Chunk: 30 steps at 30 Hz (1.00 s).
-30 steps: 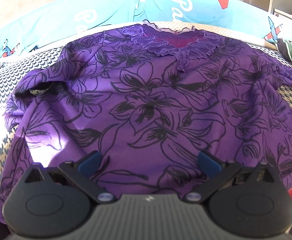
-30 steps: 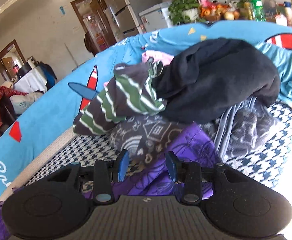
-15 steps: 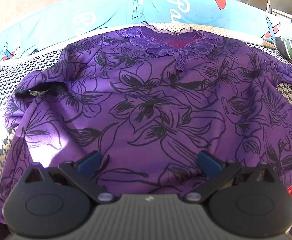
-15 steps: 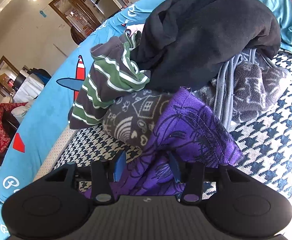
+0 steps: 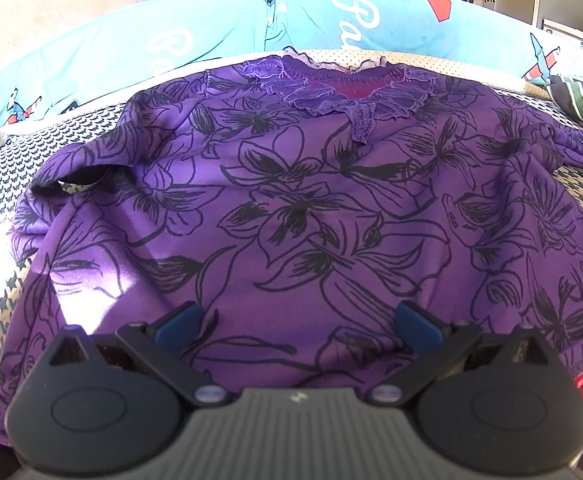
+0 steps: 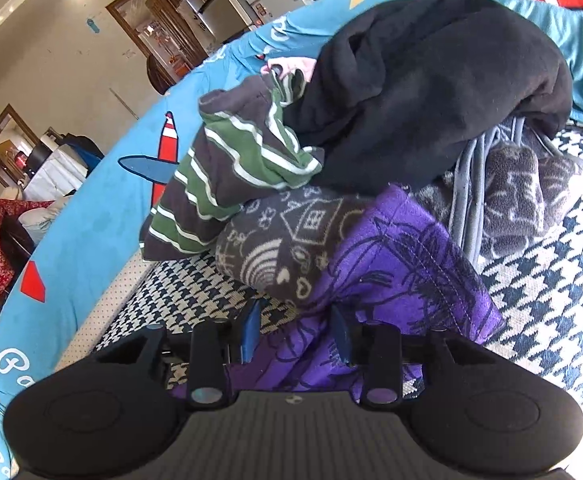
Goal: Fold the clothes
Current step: 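Grasp the purple sleeve with the right gripper and lift it, then fold the held sleeve across the garment body and open the right gripper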
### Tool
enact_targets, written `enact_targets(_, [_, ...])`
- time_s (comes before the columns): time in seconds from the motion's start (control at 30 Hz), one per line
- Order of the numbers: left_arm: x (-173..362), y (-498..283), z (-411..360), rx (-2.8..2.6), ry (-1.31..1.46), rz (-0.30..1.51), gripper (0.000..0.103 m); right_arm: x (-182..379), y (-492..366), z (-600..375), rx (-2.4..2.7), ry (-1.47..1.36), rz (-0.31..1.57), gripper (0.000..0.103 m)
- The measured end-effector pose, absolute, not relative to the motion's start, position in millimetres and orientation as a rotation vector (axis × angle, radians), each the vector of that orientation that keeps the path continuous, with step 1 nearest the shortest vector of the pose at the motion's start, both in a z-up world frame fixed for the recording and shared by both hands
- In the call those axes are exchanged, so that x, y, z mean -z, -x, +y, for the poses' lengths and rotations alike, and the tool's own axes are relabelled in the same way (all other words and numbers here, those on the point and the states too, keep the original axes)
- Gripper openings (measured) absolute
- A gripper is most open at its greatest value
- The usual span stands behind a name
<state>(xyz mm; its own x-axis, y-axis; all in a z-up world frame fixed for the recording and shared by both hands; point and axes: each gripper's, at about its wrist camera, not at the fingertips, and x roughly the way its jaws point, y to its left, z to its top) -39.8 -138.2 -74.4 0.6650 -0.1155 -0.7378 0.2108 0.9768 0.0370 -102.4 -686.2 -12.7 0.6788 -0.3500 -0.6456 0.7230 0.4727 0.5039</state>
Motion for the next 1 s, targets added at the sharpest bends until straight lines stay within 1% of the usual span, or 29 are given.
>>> enact_targets(0.17, [75.0, 40.3, -137.7, 0.187, -0.122, 0.820, 0.103, 25.4, 96.1, -694.7, 0.730, -0.899, 0.499, 0.038])
enact_targets(0.23, [75.1, 40.4, -137.8, 0.188, -0.122, 0.819, 0.103, 30.1, 91.2, -694.6, 0.752, -0.888, 0.514, 0.025])
enact_targets(0.27, [75.2, 40.4, -137.9, 0.188, -0.122, 0.819, 0.103, 31.8, 88.7, -693.9, 0.761, -0.877, 0.523, 0.014])
enact_targets(0.3, [75.3, 40.5, -137.9, 0.188, -0.122, 0.819, 0.103, 31.8, 86.7, -692.5, 0.761, -0.864, 0.525, 0.010])
enact_targets(0.33, [75.4, 40.6, -137.9, 0.188, -0.123, 0.818, 0.103, 30.7, 85.2, -690.7, 0.753, -0.852, 0.518, 0.008])
enact_targets(0.43, [75.6, 40.7, -137.9, 0.188, -0.124, 0.816, 0.103, 17.9, 84.4, -682.5, 0.667, -0.817, 0.447, 0.007])
enact_targets(0.57, [75.9, 41.2, -138.1, 0.188, -0.125, 0.813, 0.103, -12.6, 89.0, -664.9, 0.356, -0.782, 0.270, 0.007])
enact_targets(0.63, [76.2, 41.1, -138.3, 0.188, -0.125, 0.812, 0.103, -30.9, 87.4, -644.1, 0.139, -0.686, 0.230, 0.007])
enact_targets(0.73, [76.4, 41.3, -138.6, 0.188, -0.125, 0.811, 0.103, -45.7, 78.2, -601.3, -0.130, -0.518, 0.285, 0.007])
enact_targets(0.8, [76.4, 41.5, -138.4, 0.189, -0.125, 0.810, 0.103, -44.8, 69.9, -563.9, -0.286, -0.388, 0.380, 0.007])
enact_targets(0.93, [76.7, 41.3, -138.1, 0.192, -0.124, 0.810, 0.103, -27.8, 68.8, -490.0, -0.528, -0.095, 0.584, 0.008])
enact_targets(1.0, [76.7, 41.7, -138.1, 0.192, -0.124, 0.808, 0.103, -19.1, 73.3, -469.1, -0.602, -0.015, 0.644, 0.009])
